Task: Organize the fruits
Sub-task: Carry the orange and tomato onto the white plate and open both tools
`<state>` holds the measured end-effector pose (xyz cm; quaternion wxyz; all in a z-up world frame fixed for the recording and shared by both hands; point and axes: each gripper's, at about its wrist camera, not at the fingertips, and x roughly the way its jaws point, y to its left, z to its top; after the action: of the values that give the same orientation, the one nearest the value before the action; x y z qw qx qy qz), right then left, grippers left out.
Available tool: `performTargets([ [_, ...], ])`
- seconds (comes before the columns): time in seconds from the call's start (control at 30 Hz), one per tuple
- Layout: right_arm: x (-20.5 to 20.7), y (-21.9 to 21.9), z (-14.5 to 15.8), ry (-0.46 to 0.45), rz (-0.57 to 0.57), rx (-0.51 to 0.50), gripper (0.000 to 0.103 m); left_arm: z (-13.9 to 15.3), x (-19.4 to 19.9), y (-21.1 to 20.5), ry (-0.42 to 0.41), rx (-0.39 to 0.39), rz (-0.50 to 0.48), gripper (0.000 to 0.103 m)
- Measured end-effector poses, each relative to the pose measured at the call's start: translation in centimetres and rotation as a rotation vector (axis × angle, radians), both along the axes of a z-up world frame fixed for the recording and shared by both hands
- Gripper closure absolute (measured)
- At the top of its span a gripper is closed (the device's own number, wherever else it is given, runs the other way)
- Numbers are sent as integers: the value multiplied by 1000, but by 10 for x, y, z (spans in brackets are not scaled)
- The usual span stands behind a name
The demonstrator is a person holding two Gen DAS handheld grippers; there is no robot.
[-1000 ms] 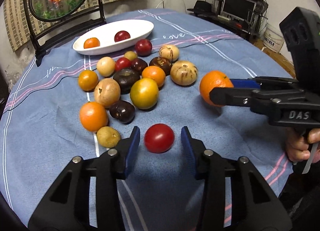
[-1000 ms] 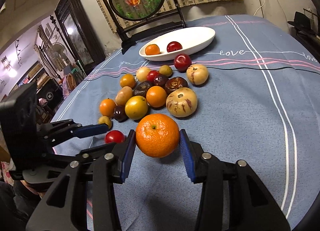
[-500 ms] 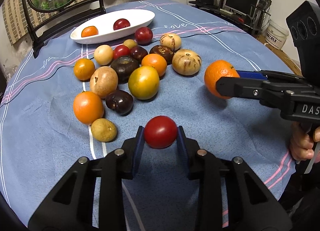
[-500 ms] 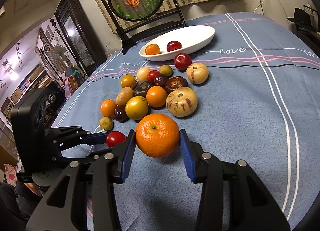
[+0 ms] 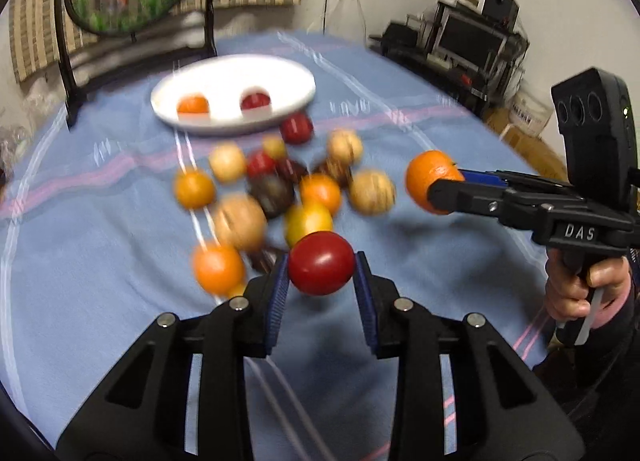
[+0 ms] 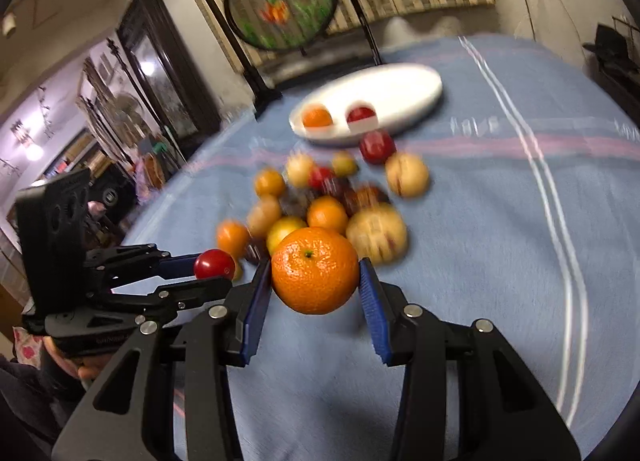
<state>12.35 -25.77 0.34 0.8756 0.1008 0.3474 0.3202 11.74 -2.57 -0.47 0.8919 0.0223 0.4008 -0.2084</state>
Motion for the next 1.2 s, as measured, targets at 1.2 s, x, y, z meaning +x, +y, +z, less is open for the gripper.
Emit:
performTargets([
  [1.2, 264, 76, -36, 134, -70, -205, 59, -36, 335, 48, 232, 56, 256, 70],
])
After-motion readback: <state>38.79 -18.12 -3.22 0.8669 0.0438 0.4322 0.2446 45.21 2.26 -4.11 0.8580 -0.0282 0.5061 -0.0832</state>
